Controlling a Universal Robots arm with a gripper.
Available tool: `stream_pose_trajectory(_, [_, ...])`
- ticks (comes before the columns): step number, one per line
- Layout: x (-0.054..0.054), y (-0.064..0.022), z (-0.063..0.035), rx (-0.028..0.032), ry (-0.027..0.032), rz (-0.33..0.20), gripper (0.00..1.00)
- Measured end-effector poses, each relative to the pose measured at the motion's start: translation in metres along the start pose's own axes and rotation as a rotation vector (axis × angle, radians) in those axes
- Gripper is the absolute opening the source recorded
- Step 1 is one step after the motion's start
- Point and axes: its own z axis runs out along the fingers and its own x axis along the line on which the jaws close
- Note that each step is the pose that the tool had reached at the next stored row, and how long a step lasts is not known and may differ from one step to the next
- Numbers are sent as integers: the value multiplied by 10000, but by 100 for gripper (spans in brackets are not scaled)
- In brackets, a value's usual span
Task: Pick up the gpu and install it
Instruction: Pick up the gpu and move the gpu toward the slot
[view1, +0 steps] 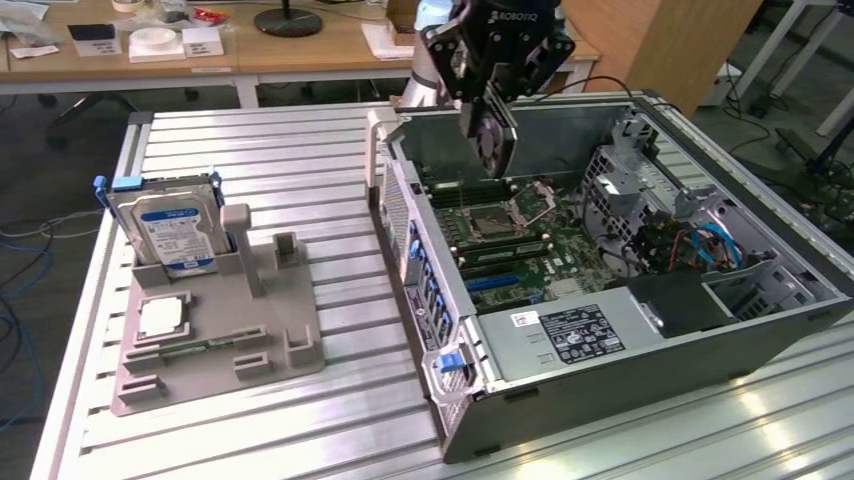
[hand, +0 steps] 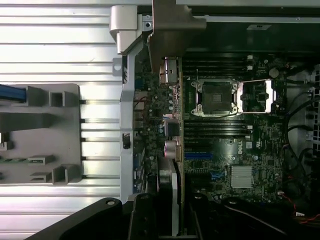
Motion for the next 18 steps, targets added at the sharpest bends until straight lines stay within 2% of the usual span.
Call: stream_pose_trajectory(18, [-497, 25, 3, 0, 0, 0, 28])
